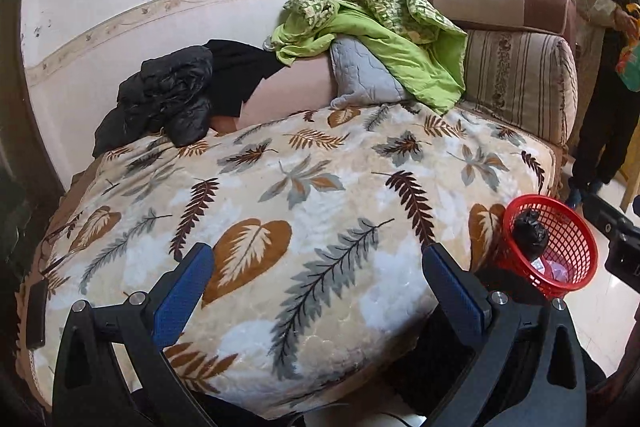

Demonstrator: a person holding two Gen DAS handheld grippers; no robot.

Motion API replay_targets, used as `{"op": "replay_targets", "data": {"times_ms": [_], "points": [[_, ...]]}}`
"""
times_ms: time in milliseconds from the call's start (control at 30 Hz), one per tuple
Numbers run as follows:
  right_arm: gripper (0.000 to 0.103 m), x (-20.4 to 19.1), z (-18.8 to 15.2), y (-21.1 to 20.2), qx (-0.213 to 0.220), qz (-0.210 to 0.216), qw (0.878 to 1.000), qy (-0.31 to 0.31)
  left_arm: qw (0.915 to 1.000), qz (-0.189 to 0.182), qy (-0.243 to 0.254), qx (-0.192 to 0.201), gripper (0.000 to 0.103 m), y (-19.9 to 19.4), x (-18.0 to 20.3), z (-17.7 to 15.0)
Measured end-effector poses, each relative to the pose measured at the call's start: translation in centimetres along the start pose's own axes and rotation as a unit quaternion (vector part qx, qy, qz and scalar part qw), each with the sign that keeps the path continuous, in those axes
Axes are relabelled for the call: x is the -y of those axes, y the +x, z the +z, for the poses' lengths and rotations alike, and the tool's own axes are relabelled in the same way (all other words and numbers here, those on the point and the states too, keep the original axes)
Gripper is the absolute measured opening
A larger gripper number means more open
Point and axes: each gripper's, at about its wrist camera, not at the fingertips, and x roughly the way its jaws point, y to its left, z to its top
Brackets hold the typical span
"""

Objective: Collect trash

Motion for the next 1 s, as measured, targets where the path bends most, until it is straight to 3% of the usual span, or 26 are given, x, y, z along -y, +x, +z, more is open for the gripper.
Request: {"op": "replay_targets", "data": {"times_ms": [400, 1000], "points": [[0.103, 0.06, -0.16, 0.01, -0.005, -0.004, 1.0, 0.001, 0.9994, -0.024, -0.008, -0.023, 0.103, 0.7, 0.2, -0.38], [0.103, 0.28, -0.34, 0.47, -0.015, -0.006, 1.0, 0.003, 0.9993, -0.028, -0.01, -0.023, 0.103, 0.79, 0.53, -0.47]]}}
